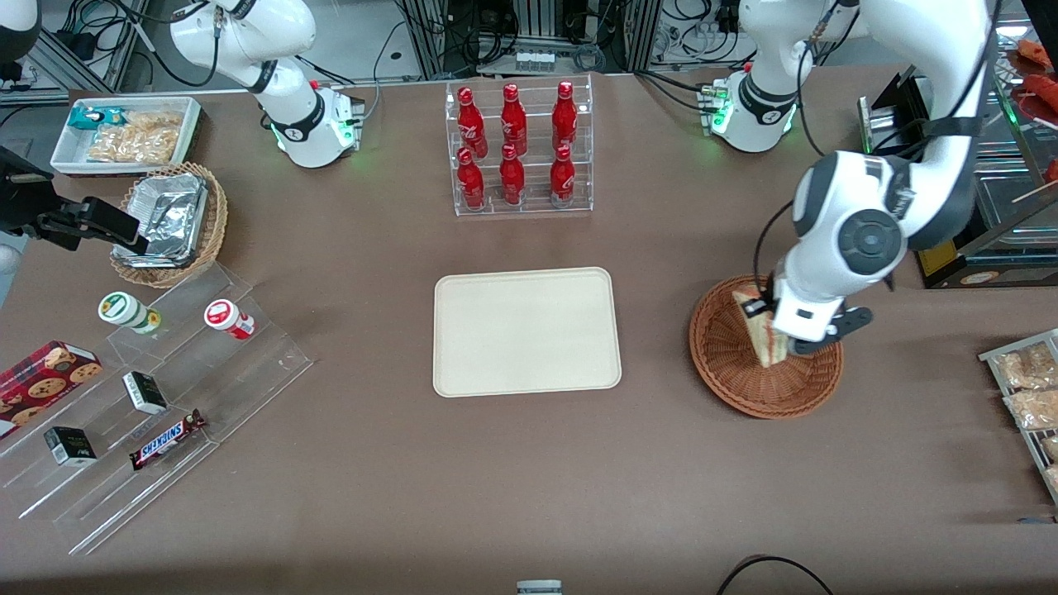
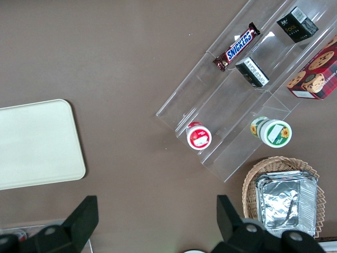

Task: Place sandwich from basket to tray
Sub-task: 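Close the left gripper on the sandwich and lift it, then carry the sandwich with the left gripper over the cream tray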

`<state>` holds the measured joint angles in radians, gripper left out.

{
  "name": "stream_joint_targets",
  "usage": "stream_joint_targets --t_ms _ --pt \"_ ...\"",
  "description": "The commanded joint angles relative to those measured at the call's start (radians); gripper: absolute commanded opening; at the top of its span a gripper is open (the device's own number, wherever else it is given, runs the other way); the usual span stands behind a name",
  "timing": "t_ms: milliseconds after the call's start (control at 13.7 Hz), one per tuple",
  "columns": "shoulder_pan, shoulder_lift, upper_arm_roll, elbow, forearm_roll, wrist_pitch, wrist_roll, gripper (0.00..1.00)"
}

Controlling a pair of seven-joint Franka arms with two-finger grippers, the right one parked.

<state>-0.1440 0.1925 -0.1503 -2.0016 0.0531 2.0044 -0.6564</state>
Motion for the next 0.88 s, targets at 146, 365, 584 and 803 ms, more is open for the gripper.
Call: stream_joint_targets --t_ms 146,365,584,803 --pt "-0.165 0.097 0.003 0.095 -0.016 -0.004 -0.009 0.04" --pt "-0.284 0.206 0.005 0.216 -0.016 -0.003 -0.138 0.04" --pt "-0.38 0.316 0.005 0.352 -0.015 -0.004 -0.27 0.04" --pt "-0.465 0.405 0.005 0.46 -0.016 -0.004 -0.373 0.04"
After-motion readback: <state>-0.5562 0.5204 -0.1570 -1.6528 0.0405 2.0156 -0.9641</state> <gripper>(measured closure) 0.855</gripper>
